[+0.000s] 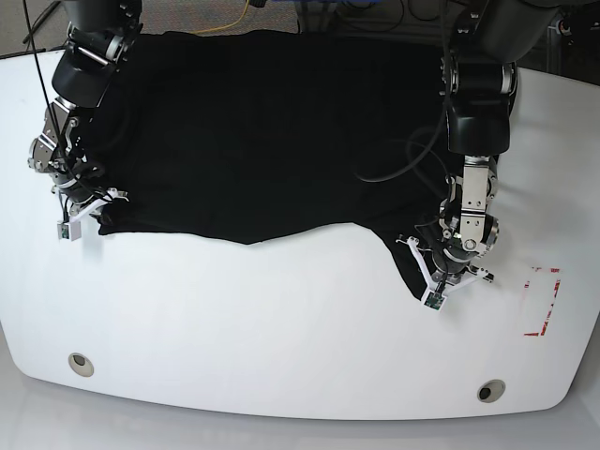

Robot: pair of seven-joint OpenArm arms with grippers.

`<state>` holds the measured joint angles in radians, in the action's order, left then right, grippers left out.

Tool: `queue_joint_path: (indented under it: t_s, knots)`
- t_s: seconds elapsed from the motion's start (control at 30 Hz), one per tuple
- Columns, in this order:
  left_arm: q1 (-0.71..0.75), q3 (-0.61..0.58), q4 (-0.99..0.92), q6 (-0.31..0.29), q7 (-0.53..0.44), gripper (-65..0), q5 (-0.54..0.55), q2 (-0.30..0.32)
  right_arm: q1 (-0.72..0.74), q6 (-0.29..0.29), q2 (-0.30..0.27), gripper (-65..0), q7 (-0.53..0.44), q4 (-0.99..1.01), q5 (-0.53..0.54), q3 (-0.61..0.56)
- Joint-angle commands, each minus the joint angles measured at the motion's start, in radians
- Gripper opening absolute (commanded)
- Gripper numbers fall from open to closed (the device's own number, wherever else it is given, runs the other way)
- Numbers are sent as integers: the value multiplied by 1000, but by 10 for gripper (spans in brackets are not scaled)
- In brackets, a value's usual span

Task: Layout the t-shirt on the table in an organized manner, then fold the t-shirt properly
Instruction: 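Pull the grasped sleeve edge outward with the left gripper to unfold it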

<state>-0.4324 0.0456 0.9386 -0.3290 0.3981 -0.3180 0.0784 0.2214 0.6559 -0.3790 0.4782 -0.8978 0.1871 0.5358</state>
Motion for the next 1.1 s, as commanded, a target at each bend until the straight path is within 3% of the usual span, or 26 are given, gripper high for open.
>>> queue_joint_path:
  t_s: [0.0, 0.4, 0.5, 0.73, 1.07]
  knots:
    - [-32, 15, 40, 9, -21, -650, 3, 5, 0, 5, -2, -646, 73, 3, -47, -6]
    - [-33, 56, 52, 5, -15, -649, 3, 5, 11, 5, -2, -646, 73, 3, -47, -6]
    - [-33, 58, 52, 5, -15, -590, 3, 5, 11, 5, -2, -646, 73, 3, -47, -6]
    - [-33, 98, 52, 5, -15, -381, 7, 5, 13, 5, -2, -646, 73, 3, -47, -6]
    - [-49, 104, 47, 3, -21, -368, 9, 5, 13, 5, -2, -646, 73, 3, -47, -6]
